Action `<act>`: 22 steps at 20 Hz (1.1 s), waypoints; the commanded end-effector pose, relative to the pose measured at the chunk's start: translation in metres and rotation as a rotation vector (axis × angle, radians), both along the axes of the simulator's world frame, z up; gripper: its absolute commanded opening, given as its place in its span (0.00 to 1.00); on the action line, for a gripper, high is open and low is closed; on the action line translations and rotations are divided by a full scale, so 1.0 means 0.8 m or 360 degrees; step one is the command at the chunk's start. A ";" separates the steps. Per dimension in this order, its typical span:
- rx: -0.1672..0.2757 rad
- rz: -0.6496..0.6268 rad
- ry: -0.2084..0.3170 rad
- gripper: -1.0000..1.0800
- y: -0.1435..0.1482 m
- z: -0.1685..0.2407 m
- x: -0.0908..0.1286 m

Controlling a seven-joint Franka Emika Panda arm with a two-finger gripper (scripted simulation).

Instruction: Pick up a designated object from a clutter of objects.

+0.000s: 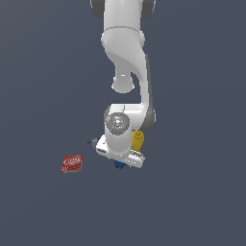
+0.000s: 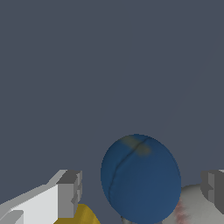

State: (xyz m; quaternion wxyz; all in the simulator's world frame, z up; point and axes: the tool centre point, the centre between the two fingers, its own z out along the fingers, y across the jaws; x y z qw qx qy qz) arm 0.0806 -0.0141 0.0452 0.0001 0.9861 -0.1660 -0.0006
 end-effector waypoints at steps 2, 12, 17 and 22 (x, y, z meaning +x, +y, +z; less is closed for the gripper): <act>0.0000 -0.0001 -0.0001 0.96 0.000 -0.015 0.001; 0.0000 -0.0001 -0.0001 0.00 0.000 -0.018 0.002; 0.0000 -0.0002 -0.0013 0.00 -0.001 -0.012 0.005; 0.0000 -0.0002 -0.0013 0.00 -0.004 -0.004 0.000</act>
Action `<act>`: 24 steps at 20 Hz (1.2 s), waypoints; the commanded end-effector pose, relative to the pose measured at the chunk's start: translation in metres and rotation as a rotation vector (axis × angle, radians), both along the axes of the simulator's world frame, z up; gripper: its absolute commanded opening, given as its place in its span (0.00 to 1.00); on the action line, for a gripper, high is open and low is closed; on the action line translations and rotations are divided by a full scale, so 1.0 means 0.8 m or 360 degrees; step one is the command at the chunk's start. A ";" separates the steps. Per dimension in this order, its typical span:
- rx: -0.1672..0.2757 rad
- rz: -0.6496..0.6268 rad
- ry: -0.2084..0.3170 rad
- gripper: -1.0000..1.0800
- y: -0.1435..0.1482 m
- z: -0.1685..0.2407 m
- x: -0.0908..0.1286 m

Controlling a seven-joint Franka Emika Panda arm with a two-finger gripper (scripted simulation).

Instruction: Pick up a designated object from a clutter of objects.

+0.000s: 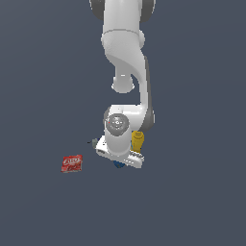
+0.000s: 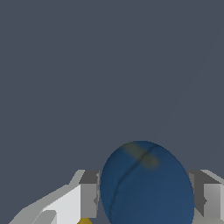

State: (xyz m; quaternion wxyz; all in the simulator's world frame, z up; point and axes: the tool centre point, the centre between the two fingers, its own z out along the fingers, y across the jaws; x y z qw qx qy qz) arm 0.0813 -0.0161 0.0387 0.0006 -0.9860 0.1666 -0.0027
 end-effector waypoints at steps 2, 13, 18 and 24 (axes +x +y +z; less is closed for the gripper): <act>0.0000 0.0000 -0.0003 0.00 -0.004 0.010 -0.005; 0.0001 -0.0001 -0.0001 0.00 -0.034 0.080 -0.049; 0.0002 -0.0001 0.0000 0.00 -0.055 0.127 -0.078; 0.0003 -0.0001 0.0002 0.00 -0.080 0.186 -0.114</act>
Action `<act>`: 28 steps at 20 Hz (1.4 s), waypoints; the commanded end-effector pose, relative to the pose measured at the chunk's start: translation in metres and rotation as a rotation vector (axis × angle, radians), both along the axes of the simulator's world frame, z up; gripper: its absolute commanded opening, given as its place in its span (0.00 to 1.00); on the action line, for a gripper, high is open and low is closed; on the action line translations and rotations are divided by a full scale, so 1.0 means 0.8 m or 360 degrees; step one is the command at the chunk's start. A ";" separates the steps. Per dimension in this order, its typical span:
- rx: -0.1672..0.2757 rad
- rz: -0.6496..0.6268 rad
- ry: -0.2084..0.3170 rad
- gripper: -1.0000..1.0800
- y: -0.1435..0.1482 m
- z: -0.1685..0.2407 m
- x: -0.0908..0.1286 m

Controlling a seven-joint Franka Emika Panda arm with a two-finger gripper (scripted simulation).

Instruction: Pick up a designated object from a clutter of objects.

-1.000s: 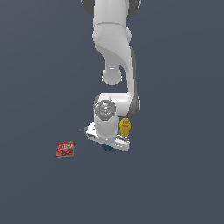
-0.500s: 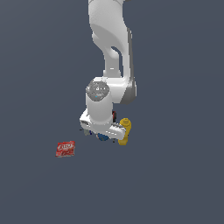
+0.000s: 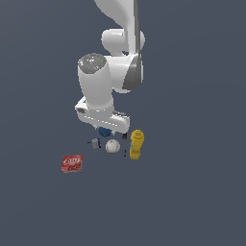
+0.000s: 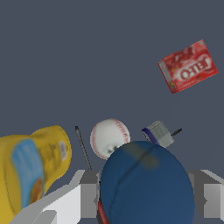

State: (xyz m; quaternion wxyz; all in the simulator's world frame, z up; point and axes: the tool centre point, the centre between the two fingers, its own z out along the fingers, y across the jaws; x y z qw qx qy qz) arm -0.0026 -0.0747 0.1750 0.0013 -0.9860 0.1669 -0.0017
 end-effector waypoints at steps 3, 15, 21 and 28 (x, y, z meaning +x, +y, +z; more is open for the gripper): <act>0.0001 0.0000 0.0000 0.00 -0.019 0.046 -0.028; 0.0002 0.0000 0.0002 0.00 -0.077 0.180 -0.106; 0.0001 0.0000 0.0004 0.00 -0.102 0.239 -0.138; -0.0001 0.0000 0.0005 0.00 -0.123 0.286 -0.162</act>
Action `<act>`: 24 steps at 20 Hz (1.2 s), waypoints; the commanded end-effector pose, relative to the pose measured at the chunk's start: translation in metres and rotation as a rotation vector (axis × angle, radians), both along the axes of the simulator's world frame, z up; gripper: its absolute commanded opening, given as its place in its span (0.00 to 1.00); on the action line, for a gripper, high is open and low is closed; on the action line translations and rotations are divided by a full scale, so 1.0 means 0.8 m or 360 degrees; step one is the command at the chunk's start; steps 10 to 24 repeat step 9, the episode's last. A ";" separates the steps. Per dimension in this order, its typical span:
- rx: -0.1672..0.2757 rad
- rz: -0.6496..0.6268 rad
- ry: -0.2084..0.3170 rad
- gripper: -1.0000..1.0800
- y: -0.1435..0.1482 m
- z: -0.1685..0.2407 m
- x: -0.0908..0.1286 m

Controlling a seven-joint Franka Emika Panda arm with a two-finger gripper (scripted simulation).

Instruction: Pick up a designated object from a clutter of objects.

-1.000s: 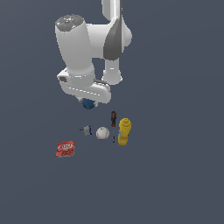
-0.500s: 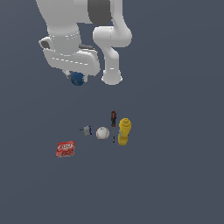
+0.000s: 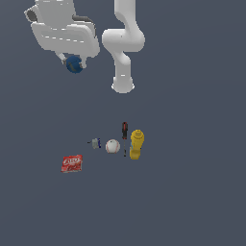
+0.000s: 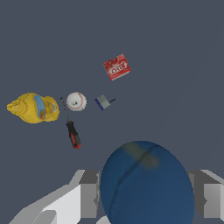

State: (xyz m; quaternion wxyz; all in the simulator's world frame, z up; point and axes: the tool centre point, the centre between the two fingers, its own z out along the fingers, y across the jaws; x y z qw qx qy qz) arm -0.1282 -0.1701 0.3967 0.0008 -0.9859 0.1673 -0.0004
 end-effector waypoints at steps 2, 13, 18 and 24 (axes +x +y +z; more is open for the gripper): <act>-0.0001 0.0001 0.0001 0.00 -0.007 0.018 -0.009; -0.0002 0.0002 0.0002 0.00 -0.013 0.029 -0.012; -0.0002 0.0002 0.0002 0.00 -0.013 0.029 -0.012; -0.0002 0.0002 0.0002 0.00 -0.013 0.029 -0.012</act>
